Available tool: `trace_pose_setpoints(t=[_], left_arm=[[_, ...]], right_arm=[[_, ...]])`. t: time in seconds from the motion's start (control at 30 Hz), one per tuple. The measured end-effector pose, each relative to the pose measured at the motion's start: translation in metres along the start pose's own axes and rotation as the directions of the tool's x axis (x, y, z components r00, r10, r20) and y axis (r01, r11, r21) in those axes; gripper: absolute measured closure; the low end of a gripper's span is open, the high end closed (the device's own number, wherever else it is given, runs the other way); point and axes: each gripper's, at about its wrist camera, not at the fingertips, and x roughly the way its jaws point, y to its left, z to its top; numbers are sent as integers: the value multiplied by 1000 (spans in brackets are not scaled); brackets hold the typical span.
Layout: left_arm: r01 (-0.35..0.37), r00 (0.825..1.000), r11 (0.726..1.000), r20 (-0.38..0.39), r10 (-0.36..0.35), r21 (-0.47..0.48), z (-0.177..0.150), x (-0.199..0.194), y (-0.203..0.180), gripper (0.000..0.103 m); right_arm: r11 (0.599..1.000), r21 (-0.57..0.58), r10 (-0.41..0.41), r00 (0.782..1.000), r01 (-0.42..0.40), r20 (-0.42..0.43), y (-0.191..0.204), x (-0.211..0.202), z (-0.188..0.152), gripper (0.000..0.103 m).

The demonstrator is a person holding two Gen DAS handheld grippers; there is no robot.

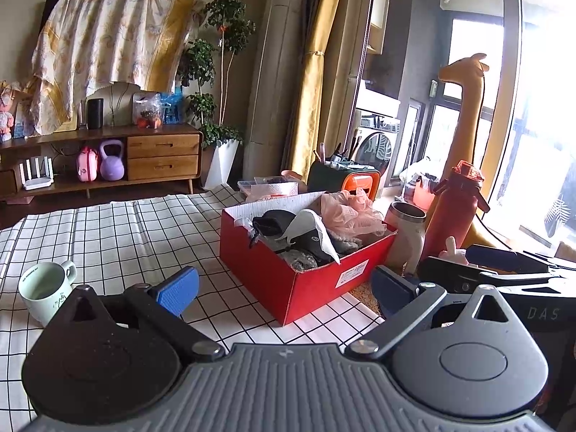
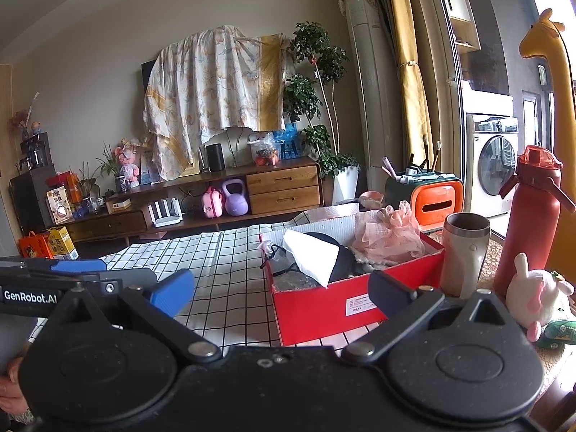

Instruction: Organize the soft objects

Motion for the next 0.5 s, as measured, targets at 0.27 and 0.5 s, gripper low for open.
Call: trace_pose_setpoints(t=[0.27,0.5], left_arm=[[-10,1000,1000,11,10,0,0,-2,1,0],[-14,1000,1000,5,14,-5,0,-2,4,0]], right_arm=[[1000,-1,-4,1000,4,0,-2,1,-1,0],[1000,-3,-4,1000,4,-2,-2,1,-2,0]])
